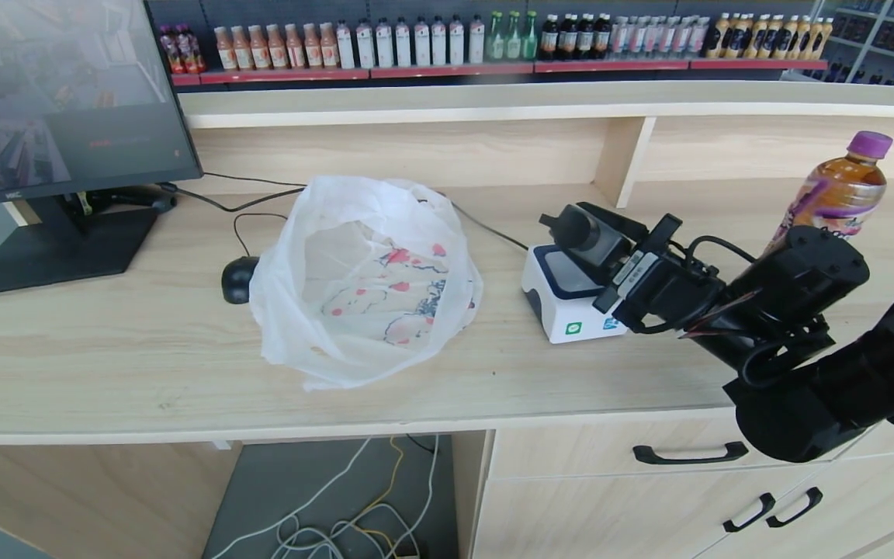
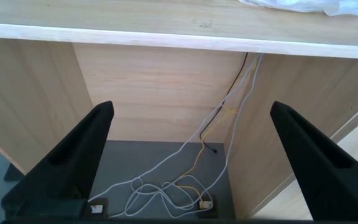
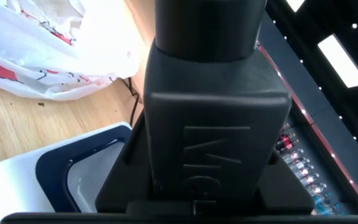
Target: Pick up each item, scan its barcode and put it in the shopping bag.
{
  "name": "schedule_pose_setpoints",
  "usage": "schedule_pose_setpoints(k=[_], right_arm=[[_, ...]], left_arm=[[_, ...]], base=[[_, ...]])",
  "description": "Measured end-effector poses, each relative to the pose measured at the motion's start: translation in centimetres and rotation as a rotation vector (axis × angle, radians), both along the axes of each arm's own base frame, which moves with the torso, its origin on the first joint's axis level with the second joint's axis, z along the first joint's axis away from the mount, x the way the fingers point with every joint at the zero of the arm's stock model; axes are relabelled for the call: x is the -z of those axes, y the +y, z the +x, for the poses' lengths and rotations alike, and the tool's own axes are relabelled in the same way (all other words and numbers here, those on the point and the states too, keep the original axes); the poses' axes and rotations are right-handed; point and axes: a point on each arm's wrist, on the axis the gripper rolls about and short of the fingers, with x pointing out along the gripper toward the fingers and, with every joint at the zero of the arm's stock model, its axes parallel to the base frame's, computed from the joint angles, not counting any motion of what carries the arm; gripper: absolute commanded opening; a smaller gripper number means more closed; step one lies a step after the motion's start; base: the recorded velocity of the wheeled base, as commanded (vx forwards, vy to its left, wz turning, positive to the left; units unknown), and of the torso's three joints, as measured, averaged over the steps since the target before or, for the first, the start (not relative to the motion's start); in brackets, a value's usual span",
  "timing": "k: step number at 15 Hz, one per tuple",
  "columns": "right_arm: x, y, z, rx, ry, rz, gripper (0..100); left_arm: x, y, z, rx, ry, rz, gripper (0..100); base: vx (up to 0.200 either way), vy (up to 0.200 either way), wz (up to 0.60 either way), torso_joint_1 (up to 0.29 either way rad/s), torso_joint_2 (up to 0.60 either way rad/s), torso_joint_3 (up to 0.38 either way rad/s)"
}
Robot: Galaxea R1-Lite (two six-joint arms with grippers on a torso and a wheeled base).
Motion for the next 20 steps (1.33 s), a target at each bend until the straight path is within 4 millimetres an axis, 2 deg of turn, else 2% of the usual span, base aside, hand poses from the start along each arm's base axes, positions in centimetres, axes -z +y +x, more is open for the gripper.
schedule_pose_setpoints(k=[4,8,20], right_arm=[[0.5,0.0,-0.5,-0.007,0.029,-0.001,0],[1.2,0.1,-0.1,0.018,0.05,0.002,0],[1.5,0.3,0.5,0.02,0.051,0.004,0]], left_arm=[[0.0,0.0,0.0,0.0,0.0,0.0,100],[0.0,0.0,0.0,0.0,0.0,0.0,100],[0.0,0.0,0.0,0.0,0.0,0.0,100]], base=[[0.0,0.0,0.0,0.0,0.0,0.0],[0.0,0.0,0.0,0.0,0.0,0.0],[0.0,0.0,0.0,0.0,0.0,0.0]])
